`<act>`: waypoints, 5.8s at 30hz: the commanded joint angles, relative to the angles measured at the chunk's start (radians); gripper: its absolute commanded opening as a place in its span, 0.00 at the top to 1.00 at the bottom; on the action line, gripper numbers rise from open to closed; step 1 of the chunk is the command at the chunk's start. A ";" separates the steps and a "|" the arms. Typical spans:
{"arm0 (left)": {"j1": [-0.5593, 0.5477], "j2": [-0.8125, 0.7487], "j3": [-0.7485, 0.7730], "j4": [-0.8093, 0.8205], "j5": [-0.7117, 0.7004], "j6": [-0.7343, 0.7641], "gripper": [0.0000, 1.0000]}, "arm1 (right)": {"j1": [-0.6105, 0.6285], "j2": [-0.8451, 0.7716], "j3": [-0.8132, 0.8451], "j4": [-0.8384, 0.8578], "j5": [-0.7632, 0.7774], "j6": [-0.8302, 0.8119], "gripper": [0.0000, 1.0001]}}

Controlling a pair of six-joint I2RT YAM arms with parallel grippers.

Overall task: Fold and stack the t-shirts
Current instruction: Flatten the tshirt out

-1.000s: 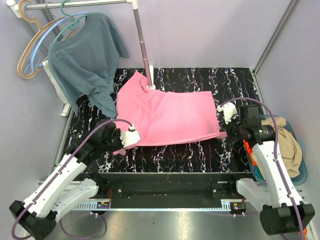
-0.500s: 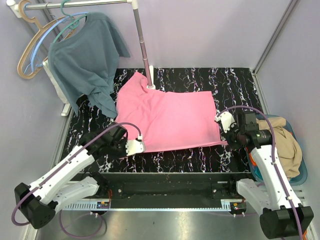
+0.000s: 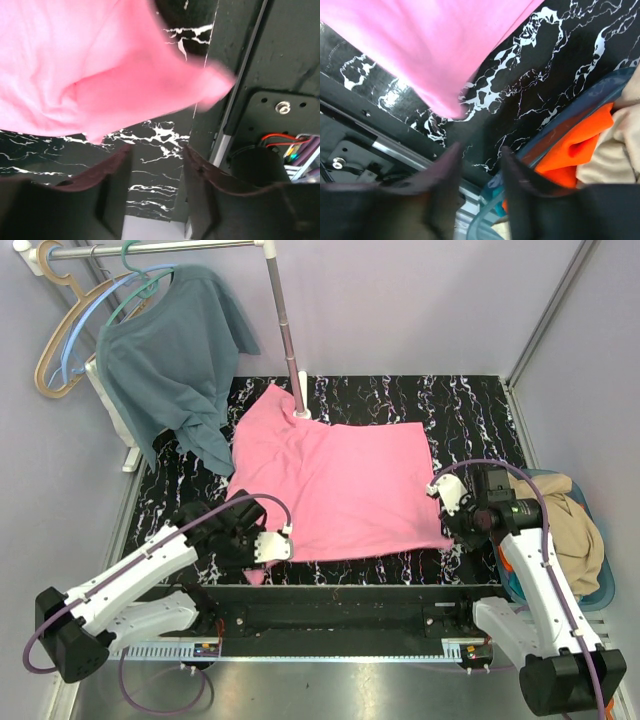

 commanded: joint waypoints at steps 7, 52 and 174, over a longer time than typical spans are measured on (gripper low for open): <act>0.010 -0.061 0.051 0.171 -0.157 0.018 0.01 | -0.006 0.060 0.041 0.204 0.043 0.066 0.06; 0.559 1.229 0.750 1.196 -0.202 0.093 0.01 | -0.003 1.341 0.793 0.929 0.228 0.206 0.13; 0.536 1.377 0.864 1.464 -0.347 0.260 0.01 | 0.016 1.516 1.095 0.865 0.479 0.013 0.12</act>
